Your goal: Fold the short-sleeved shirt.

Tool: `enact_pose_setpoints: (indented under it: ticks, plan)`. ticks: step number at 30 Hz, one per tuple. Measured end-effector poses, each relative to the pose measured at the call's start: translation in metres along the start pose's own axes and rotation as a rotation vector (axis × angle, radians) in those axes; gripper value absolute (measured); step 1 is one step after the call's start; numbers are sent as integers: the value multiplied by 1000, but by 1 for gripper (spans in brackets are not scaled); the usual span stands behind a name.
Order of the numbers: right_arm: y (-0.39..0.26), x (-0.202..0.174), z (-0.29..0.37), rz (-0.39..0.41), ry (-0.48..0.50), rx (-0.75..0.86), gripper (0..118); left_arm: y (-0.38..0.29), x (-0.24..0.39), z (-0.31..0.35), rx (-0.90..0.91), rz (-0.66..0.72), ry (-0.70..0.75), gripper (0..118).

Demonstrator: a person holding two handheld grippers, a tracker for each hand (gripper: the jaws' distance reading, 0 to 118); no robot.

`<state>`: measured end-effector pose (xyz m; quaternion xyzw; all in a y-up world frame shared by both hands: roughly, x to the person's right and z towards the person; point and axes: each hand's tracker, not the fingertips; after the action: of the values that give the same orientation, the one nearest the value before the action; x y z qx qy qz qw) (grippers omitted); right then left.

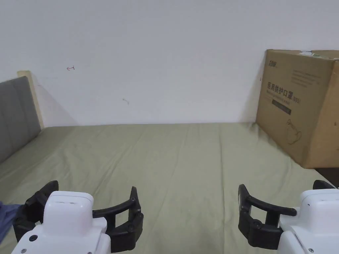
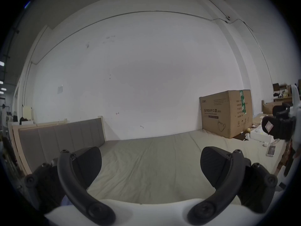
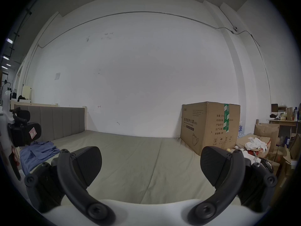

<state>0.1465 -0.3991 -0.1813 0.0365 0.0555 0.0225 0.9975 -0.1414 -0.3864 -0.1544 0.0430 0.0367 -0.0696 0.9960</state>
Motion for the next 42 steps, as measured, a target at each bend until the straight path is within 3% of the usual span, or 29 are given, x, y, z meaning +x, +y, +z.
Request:
enact_pose_setpoints:
  ticks: [4,6,7,9,10,11,13,14,15,16,17,18,19,21,23,24,25,26,27,30,32,42]
  plan:
    - [0,1,-4,23,1,-29,118,1,8,-1,-8,-79,2,118]
    - [-1,2,-6,27,-6,-23,118,4,17,-4,-5,-209,44,118]
    - [-3,6,-6,-42,-7,2,118,4,27,-7,-4,-358,85,118]
    - [-11,24,-7,-418,-31,-25,118,-11,53,-14,24,-813,218,118]
    - [-19,36,-7,-699,-72,-80,118,-29,62,-17,65,-1093,246,118]
    - [-35,51,-9,-1029,-130,-181,118,-49,65,-17,127,-1350,238,118]
    - [-74,70,-9,-1518,-240,-363,118,-77,62,-15,212,-1693,204,118]
    - [-94,76,-2,-1707,-267,-386,118,-83,61,-14,234,-1748,166,118]
    - [-106,75,1,-1799,-287,-340,118,-82,63,-13,210,-1689,134,118]
    - [-113,77,-1,-1806,-258,-364,118,-74,66,-13,149,-1509,89,118]
    - [-111,79,-4,-1732,-248,-403,118,-67,66,-14,86,-1324,51,118]
    - [-106,79,-4,-1605,-231,-401,118,-53,65,-15,20,-1117,20,118]
    - [-91,78,-9,-1416,-177,-355,118,-38,60,-19,-40,-900,-8,118]
    - [-55,68,-14,-933,-77,-243,118,-10,33,-22,-127,-374,-39,118]
    - [-20,26,-8,-228,-45,-41,118,-5,-2,-19,-103,171,-63,118]
    - [-16,9,-2,33,-55,51,118,-7,-12,-15,-76,296,-74,118]
    - [-17,-8,2,265,-95,138,118,-9,-15,-11,-32,310,-25,118]
    - [-17,-21,3,352,-132,165,118,-8,-12,-6,9,245,45,118]
    - [-15,-25,5,348,-122,175,118,-7,-10,-3,42,187,85,118]
    - [-9,-21,11,99,-31,160,118,-6,2,3,78,31,136,118]
    - [-9,-23,11,3,-58,112,118,-7,2,4,64,-12,91,118]
    - [-15,-15,9,20,-82,68,118,-6,7,7,55,-45,42,118]
